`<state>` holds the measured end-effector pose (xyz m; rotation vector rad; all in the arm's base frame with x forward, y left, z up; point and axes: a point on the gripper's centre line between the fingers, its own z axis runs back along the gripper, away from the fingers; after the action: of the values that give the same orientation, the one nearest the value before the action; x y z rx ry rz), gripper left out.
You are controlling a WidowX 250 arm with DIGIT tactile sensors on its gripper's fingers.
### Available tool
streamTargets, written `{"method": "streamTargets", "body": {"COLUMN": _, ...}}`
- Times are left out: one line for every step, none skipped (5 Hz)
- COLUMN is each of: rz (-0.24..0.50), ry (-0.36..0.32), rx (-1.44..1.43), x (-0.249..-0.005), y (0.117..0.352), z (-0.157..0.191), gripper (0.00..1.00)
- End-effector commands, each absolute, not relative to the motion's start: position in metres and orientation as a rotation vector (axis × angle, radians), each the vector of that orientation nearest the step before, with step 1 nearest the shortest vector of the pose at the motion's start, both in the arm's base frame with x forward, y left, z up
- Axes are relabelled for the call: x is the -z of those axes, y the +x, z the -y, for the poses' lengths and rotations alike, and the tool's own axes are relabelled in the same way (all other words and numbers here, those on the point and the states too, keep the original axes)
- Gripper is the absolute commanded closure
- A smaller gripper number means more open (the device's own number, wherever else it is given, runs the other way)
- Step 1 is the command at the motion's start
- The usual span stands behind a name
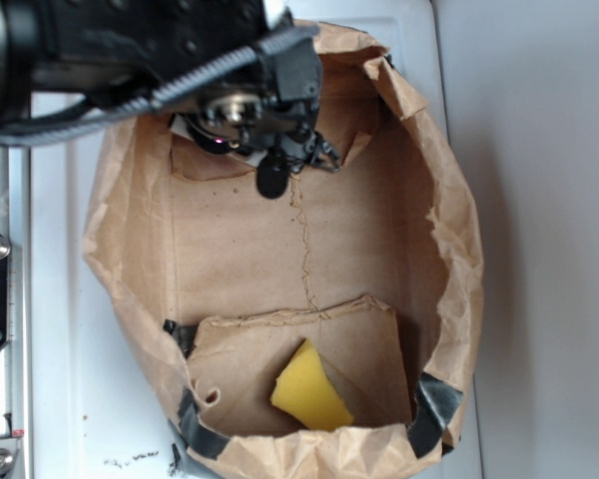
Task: Grab the red paper.
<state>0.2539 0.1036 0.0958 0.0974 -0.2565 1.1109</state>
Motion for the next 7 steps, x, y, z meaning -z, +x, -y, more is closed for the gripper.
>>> {"method": "streamTargets", "body": {"rz": 0.273, "ry": 0.053, "rx": -0.926, "x": -0.142, "y": 0.249, "z": -0.104, "gripper": 1.0}}
{"method": "streamTargets", "body": {"rz": 0.297, "ry": 0.018, "rx": -0.858, "x": -0.148, "y": 0.243, "z": -0.093, "gripper": 1.0}}
{"method": "streamTargets", "body": {"rz": 0.305, "ry": 0.014, "rx": -0.78, "x": -0.154, "y": 0.235, "z": -0.073, "gripper": 1.0}}
{"method": "streamTargets", "body": {"rz": 0.256, "ry": -0.003, "rx": -0.678, "x": -0.168, "y": 0.229, "z": -0.055, "gripper": 1.0}}
{"method": "streamTargets", "body": {"rz": 0.247, "ry": -0.024, "rx": -0.642, "x": -0.176, "y": 0.228, "z": -0.043, "gripper": 1.0}}
{"method": "streamTargets", "body": {"rz": 0.251, "ry": -0.03, "rx": -0.636, "x": -0.175, "y": 0.233, "z": -0.033, "gripper": 1.0}}
{"method": "streamTargets", "body": {"rz": 0.225, "ry": -0.035, "rx": -0.626, "x": -0.178, "y": 0.242, "z": -0.023, "gripper": 1.0}}
